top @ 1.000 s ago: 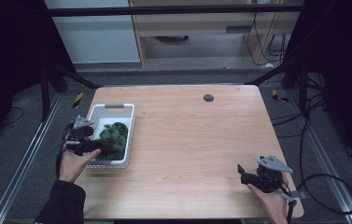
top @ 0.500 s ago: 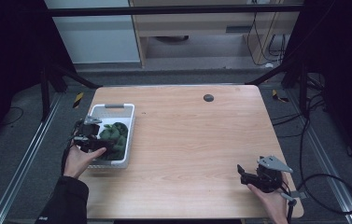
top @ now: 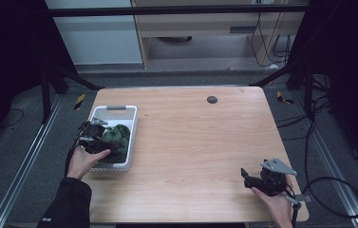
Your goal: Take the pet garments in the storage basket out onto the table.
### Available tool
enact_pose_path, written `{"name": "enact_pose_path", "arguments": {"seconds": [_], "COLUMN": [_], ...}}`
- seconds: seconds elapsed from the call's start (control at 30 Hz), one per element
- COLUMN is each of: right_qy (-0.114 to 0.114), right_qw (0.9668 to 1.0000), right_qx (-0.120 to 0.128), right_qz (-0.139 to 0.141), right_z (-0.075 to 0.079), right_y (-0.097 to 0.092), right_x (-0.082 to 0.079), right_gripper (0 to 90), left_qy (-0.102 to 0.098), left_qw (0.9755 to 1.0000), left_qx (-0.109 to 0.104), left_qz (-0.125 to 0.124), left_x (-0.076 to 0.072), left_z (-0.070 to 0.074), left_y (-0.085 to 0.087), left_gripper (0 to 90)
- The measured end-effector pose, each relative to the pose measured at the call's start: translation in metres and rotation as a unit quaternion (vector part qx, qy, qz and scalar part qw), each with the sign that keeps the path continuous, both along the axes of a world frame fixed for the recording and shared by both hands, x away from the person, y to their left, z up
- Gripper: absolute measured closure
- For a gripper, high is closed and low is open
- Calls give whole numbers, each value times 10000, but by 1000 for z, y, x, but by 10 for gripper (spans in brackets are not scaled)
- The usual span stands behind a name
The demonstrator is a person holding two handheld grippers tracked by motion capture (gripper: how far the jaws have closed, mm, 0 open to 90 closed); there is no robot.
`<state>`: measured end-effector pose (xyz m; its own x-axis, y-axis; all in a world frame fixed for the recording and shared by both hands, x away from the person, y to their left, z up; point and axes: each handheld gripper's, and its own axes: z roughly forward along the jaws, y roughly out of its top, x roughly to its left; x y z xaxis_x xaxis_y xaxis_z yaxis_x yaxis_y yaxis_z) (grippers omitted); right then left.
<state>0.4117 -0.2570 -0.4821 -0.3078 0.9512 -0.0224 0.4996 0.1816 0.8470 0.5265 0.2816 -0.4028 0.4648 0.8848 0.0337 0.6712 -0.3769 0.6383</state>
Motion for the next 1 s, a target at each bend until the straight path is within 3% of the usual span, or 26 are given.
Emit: {"name": "enact_pose_path", "arguments": {"seconds": [1.0], "right_qy": [81], "right_qw": [9999], "right_qx": [-65], "right_qz": [44], "right_z": [-2], "right_y": [0], "right_x": [2], "right_gripper": [72], "left_qy": [397], "left_qw": [9988], "left_qx": [257], "left_qz": [-87], "left_x": [12], "left_z": [-17], "left_y": [-7], "left_gripper": [62]}}
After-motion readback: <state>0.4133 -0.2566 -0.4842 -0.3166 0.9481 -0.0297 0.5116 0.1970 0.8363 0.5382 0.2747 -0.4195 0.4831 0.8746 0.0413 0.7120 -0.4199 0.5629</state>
